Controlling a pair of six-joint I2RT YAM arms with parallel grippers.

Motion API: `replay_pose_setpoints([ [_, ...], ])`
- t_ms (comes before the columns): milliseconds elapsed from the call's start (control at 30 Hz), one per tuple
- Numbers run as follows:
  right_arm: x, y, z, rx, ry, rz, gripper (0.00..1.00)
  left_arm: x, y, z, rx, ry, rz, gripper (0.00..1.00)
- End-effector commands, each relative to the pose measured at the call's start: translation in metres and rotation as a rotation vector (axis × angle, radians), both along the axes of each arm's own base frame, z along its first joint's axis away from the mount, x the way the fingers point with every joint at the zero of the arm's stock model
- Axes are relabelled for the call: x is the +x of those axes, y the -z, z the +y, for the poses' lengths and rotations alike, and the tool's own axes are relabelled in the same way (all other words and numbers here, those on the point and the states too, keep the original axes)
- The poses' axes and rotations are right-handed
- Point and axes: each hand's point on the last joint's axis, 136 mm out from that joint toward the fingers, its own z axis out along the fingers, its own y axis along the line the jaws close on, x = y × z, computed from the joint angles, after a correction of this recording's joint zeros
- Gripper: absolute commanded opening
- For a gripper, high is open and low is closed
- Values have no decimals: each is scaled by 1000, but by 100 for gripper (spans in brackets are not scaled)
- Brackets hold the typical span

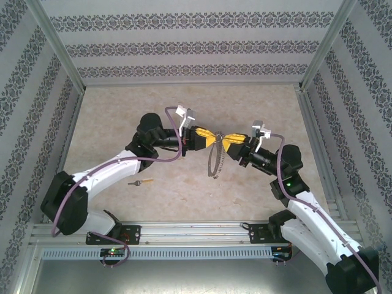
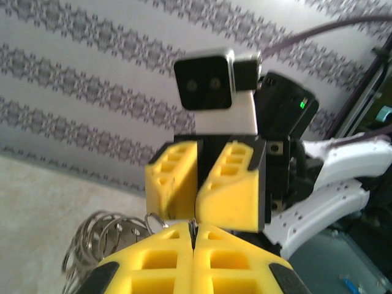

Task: Put the keys on the keyring

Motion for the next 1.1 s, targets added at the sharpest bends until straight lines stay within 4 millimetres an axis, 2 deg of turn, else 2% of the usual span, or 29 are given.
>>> replay_pose_setpoints([
  [0,-4,8,0,-47,-18,-1,27,-20,17,8,182,42,-64,0],
  [133,-9,13,3,-81,-60,3,28,-26,32,15,319,62,-53,0],
  [367,-28,11,14,-94,-211,-14,33,-34,45,24,449,102,-43,0],
  [767,-44,14,37,-114,-382,-14,35,-40,42,24,458,153,-49,0],
  [1067,-45,21,47,-127,-409,-12,41,-46,34,22,419,187,-59,0],
])
